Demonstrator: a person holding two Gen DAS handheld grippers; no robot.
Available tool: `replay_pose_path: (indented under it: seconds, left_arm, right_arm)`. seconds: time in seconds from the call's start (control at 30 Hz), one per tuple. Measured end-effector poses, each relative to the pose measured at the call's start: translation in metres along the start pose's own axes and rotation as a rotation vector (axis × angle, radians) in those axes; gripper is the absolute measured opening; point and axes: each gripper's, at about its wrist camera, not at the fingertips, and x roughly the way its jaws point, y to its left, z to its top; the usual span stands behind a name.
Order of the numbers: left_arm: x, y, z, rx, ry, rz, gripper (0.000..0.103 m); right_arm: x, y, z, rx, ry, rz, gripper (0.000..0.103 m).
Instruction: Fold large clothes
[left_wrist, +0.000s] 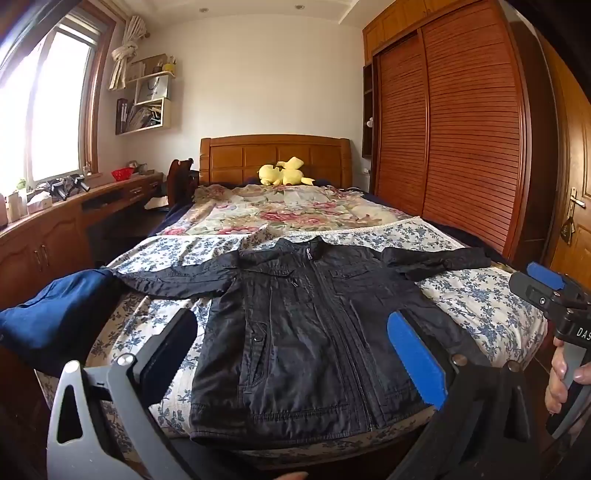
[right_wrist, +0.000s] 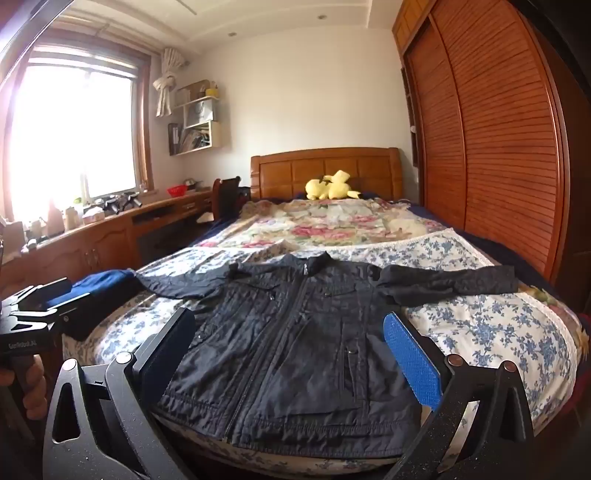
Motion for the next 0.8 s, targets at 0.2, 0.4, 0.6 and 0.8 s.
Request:
replay_pose_path:
  seconds: [0.2, 0.4, 0.6, 0.8]
  left_arm:
    - [-0.0068, -0.0006, 0.0011, 0.003, -0.025, 0.010, 0.103]
    - [-0.0026, -0.0041, -0.0004, 0.000, -0.019, 0.007, 0.103]
    - [-0.0046, 0.0021, 0.0018, -0.010, -0.023, 0.009, 0.103]
    - [-0.0048, 0.0036, 0.0027, -0.008, -0.021, 0.013, 0.103]
  right_arm:
    - [0.0008, 0.0009, -0.0011, -0.006, 0.004, 0.000, 0.103]
    - [-0.0020, -0.0007, -0.0013, -0.011, 0.008, -0.002, 0.103]
    - [-0.0004, 0.0027, -0.0006, -0.009, 0.006, 0.000, 0.103]
    - [-0.0001, 0.0041, -0.0025, -0.009, 0.008, 0.003, 0.103]
